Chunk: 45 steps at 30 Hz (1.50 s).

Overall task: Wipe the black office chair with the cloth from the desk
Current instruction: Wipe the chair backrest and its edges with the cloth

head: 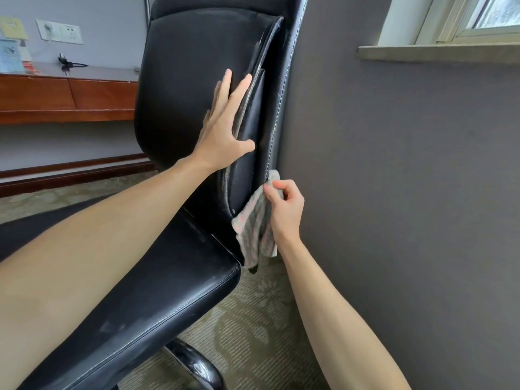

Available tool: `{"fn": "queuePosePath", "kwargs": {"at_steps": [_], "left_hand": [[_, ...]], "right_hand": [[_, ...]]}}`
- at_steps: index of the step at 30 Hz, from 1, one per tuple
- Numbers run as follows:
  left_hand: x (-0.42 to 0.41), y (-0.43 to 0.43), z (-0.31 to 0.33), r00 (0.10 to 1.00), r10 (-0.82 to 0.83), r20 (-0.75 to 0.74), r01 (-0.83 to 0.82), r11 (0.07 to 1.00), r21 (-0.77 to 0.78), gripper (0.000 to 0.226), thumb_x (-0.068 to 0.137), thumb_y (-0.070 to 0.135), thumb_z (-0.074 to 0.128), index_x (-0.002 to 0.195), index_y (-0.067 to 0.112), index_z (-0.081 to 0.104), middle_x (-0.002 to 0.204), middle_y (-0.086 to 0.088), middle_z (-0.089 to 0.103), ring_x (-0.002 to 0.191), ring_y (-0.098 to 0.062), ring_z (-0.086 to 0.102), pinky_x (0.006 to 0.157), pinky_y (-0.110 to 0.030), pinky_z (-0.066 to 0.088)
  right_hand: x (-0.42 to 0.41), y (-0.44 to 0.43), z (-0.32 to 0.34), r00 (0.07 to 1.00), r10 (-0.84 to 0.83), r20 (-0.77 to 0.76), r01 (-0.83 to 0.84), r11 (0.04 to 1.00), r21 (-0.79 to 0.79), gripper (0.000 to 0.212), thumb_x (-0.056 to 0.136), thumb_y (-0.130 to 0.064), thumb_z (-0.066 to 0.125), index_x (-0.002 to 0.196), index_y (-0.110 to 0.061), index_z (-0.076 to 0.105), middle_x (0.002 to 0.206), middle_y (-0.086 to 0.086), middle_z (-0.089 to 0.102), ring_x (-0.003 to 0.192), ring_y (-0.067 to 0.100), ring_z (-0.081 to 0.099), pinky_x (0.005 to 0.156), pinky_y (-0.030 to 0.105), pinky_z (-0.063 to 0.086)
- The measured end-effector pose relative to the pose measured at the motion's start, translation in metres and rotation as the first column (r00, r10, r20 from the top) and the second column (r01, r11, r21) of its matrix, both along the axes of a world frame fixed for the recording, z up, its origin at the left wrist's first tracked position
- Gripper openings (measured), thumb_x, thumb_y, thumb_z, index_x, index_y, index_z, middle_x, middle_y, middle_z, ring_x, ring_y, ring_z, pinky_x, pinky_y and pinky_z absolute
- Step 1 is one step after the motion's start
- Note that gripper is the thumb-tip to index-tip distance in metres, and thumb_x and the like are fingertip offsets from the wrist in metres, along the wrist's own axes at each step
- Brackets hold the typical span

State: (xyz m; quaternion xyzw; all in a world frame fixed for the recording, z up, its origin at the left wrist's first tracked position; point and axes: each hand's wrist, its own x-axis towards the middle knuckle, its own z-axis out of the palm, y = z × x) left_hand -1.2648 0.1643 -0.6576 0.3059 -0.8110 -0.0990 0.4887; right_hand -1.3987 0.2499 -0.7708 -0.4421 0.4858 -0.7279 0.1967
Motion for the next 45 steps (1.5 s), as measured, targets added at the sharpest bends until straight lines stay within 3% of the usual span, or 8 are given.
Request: {"fn": "queuePosePath", "kwargs": {"at_steps": [5, 13, 22, 30, 39, 42, 45], "left_hand": [[0.000, -0.002, 0.001, 1.000, 0.015, 0.011, -0.015, 1.000, -0.012, 0.107, 0.068, 0.019, 0.069, 0.148, 0.051, 0.006, 0.161, 0.012, -0.010, 0.150, -0.019, -0.005, 0.109, -0.067, 0.025], [-0.002, -0.009, 0.000, 0.999, 0.047, 0.021, -0.046, 0.999, -0.020, 0.108, 0.070, 0.019, 0.072, 0.148, 0.052, 0.006, 0.162, 0.011, -0.010, 0.150, -0.021, -0.001, 0.109, -0.065, 0.027], [-0.005, -0.011, -0.001, 0.997, 0.076, 0.023, -0.075, 0.996, -0.048, 0.106, 0.070, 0.019, 0.071, 0.150, 0.047, 0.008, 0.162, 0.008, -0.008, 0.150, -0.022, 0.001, 0.109, -0.064, 0.028], [-0.005, -0.008, 0.000, 0.999, 0.052, 0.015, -0.052, 0.998, -0.027, 0.105, 0.070, 0.017, 0.070, 0.151, 0.044, 0.009, 0.162, 0.007, -0.009, 0.150, -0.022, 0.000, 0.109, -0.065, 0.027], [-0.008, -0.013, -0.002, 0.996, 0.090, 0.002, -0.090, 0.995, -0.052, 0.104, 0.069, 0.020, 0.071, 0.150, 0.046, 0.009, 0.163, 0.006, -0.006, 0.150, -0.023, 0.002, 0.108, -0.066, 0.027], [-0.007, -0.013, -0.002, 0.997, 0.075, -0.003, -0.075, 0.996, -0.052, 0.104, 0.069, 0.019, 0.070, 0.151, 0.043, 0.011, 0.163, 0.005, -0.006, 0.150, -0.023, 0.001, 0.108, -0.066, 0.027], [-0.008, -0.012, -0.003, 0.998, 0.070, 0.007, -0.069, 0.996, -0.049, 0.103, 0.070, 0.018, 0.069, 0.152, 0.040, 0.011, 0.163, 0.004, -0.006, 0.150, -0.023, 0.001, 0.109, -0.066, 0.027]], "right_hand": [[-0.002, -0.006, 0.006, 1.000, 0.012, -0.024, -0.013, 1.000, -0.022, 0.017, 0.085, -0.017, 0.067, 0.072, -0.020, 0.057, 0.070, -0.017, 0.050, 0.069, 0.001, 0.046, 0.069, 0.016, 0.040], [-0.004, 0.008, -0.075, 1.000, 0.020, 0.010, -0.022, 0.968, 0.251, 0.022, 0.084, -0.015, 0.068, 0.069, -0.023, 0.054, 0.072, -0.013, 0.053, 0.070, 0.001, 0.049, 0.074, 0.024, 0.040], [-0.001, -0.013, -0.012, 0.999, -0.037, -0.030, 0.037, 0.999, -0.005, 0.015, 0.084, -0.020, 0.067, 0.073, -0.021, 0.057, 0.071, -0.019, 0.053, 0.071, -0.001, 0.048, 0.068, 0.010, 0.039], [0.000, 0.006, -0.112, 0.999, -0.026, 0.026, 0.017, 0.954, 0.300, 0.027, 0.084, -0.013, 0.068, 0.066, -0.023, 0.050, 0.062, -0.021, 0.048, 0.061, -0.005, 0.043, 0.062, 0.015, 0.035], [0.003, -0.018, -0.014, 0.997, -0.067, -0.030, 0.067, 0.998, -0.017, 0.018, 0.085, -0.021, 0.066, 0.071, -0.025, 0.054, 0.068, -0.021, 0.050, 0.066, -0.005, 0.046, 0.062, 0.009, 0.037], [0.006, -0.017, -0.038, 0.997, -0.064, -0.039, 0.065, 0.998, 0.022, 0.018, 0.085, -0.018, 0.067, 0.074, -0.020, 0.053, 0.069, -0.020, 0.049, 0.068, -0.003, 0.046, 0.064, 0.010, 0.038], [0.006, -0.008, -0.085, 0.998, -0.055, 0.003, 0.054, 0.986, 0.157, 0.020, 0.085, -0.018, 0.068, 0.072, -0.022, 0.052, 0.070, -0.019, 0.052, 0.068, -0.004, 0.048, 0.065, 0.011, 0.038]]}}
